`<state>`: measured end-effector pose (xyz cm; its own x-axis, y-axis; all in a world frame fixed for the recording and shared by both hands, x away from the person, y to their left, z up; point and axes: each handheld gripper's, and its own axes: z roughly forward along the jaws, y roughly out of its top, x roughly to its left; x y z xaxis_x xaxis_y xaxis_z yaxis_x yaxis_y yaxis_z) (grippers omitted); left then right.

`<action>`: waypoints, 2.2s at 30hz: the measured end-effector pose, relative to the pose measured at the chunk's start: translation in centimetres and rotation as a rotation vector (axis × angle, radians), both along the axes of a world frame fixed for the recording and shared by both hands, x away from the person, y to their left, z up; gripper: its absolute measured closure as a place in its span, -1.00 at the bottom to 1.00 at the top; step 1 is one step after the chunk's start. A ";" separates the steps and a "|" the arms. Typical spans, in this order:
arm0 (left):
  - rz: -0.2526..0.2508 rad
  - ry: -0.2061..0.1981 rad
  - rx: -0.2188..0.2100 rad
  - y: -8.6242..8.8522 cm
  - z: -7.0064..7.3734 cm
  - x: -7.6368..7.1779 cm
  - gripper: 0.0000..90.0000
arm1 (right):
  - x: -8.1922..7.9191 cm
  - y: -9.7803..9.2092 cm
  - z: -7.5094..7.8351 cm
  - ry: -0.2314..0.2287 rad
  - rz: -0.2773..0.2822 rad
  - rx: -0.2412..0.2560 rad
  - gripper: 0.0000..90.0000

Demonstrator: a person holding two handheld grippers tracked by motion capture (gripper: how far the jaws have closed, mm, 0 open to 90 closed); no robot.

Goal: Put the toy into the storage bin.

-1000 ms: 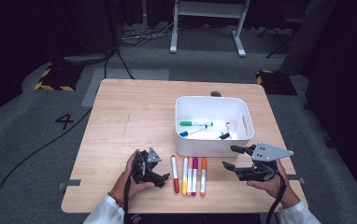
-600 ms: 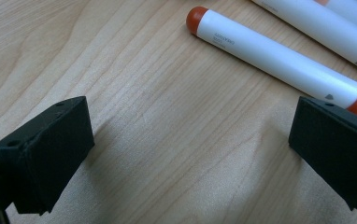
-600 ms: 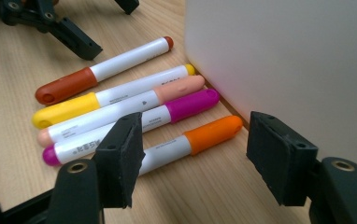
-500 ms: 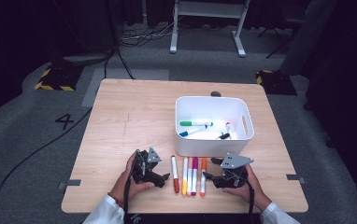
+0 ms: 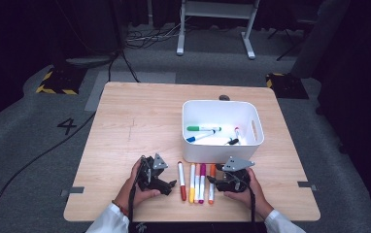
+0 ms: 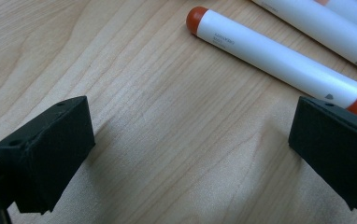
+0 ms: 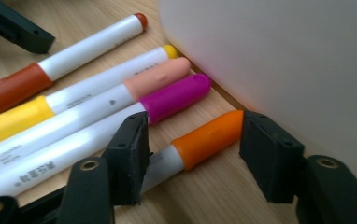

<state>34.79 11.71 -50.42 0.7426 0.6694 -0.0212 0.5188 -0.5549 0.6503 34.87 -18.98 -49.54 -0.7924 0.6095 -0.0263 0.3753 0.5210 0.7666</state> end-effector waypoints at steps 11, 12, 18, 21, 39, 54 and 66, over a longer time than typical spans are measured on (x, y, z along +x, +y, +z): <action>0.000 0.000 0.000 0.0 0.0 0.0 -0.99 | 0.4 -1.9 -0.5 0.027 -0.020 -0.014 0.45; 0.000 0.000 0.000 0.0 0.0 0.0 -0.99 | 0.4 -2.1 -0.5 0.029 -0.014 -0.012 0.49; 0.000 -0.001 0.000 0.0 0.0 0.0 -0.99 | 0.7 -3.2 -0.4 0.034 0.022 -0.018 0.64; 0.000 0.000 0.000 0.0 0.0 0.0 -0.99 | 0.7 -3.7 -0.3 0.035 0.031 -0.021 0.65; 0.000 -0.001 0.000 0.0 0.0 0.0 -0.99 | -1.2 -6.3 3.2 -0.074 0.126 0.083 0.66; 0.000 0.000 -0.001 0.0 0.0 0.0 -0.99 | -3.3 -7.4 9.9 -0.174 0.169 0.135 0.66; 0.000 0.000 0.000 0.0 0.0 0.0 -0.99 | -2.3 -8.4 16.1 -0.237 0.185 0.123 0.66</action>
<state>34.79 11.71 -50.42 0.7424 0.6697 -0.0211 0.5189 -0.5548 0.6503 32.61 -27.33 -33.44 -0.8707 0.4656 -0.1583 0.0862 0.4615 0.8829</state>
